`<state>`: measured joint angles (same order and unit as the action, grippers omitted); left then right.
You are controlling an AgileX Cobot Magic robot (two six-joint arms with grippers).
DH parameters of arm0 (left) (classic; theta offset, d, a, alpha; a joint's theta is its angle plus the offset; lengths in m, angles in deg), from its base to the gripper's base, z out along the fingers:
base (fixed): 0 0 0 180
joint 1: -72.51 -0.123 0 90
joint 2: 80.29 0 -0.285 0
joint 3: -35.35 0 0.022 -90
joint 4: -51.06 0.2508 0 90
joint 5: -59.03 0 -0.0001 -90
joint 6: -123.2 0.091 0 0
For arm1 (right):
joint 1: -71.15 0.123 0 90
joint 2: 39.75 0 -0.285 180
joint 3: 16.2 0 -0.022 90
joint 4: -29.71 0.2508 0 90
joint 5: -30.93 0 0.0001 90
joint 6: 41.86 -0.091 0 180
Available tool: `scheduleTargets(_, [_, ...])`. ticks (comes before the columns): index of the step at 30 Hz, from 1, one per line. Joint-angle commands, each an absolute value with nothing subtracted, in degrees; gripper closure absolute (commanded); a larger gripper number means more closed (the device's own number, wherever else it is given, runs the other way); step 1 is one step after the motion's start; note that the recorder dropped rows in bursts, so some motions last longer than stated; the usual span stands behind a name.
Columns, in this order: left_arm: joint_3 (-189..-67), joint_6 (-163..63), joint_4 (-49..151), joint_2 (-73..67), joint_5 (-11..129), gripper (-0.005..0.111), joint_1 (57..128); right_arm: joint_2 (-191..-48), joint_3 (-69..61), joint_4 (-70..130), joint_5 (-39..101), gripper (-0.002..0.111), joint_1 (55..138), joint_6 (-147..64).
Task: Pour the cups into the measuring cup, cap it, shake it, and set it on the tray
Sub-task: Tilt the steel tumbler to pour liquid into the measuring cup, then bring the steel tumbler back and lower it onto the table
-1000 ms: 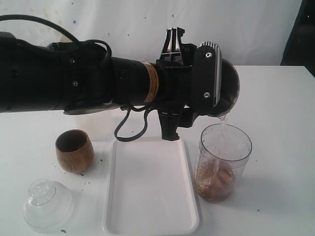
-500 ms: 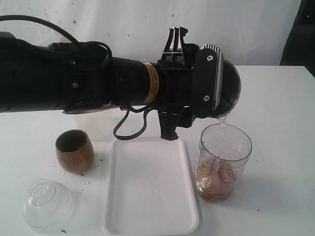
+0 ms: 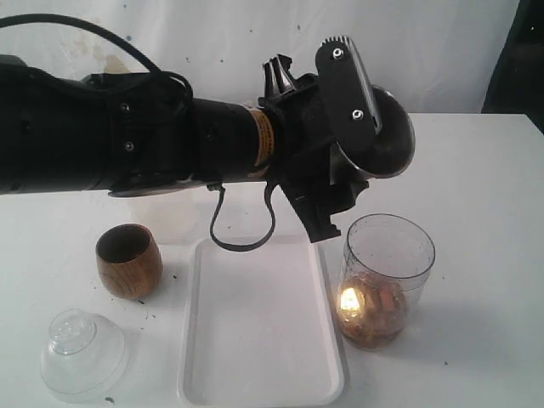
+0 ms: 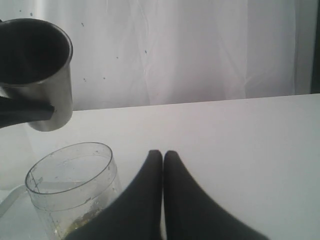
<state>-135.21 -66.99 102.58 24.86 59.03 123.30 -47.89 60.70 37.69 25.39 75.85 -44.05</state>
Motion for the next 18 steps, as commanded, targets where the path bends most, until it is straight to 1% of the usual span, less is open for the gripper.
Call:
scheduleTargets(1, [-136.11, -79.16, 102.0, 23.58, 55.77, 0.107, 121.16, -47.53, 61.02, 37.63, 25.84, 0.108, 76.23, -44.08])
scheduleTargets(5, [-136.11, -90.24, 102.0, 23.58, 48.28, 0.107, 115.62, -47.53, 61.02, 37.63, 25.84, 0.108, 76.23, -44.08])
scheduleTargets(9, [-134.87, -99.28, 102.12, 24.47, 30.49, 0.107, 109.15, -47.53, 61.02, 37.63, 25.84, 0.108, 76.23, -44.08])
scheduleTargets(11, [-134.43, -101.43, 102.12, 26.12, 24.2, 0.107, 106.68, -47.53, 61.02, 37.63, 25.84, 0.108, 76.23, -44.08])
scheduleTargets(16, [-134.55, -98.88, 100.85, 30.24, 23.8, 0.107, 105.82, -47.53, 61.02, 37.63, 25.84, 0.108, 76.23, -44.08])
scheduleTargets(18, [-134.55, -95.81, 100.15, 32.46, 20.79, 0.107, 105.82, -47.53, 61.02, 37.63, 25.84, 0.108, 76.23, -44.08])
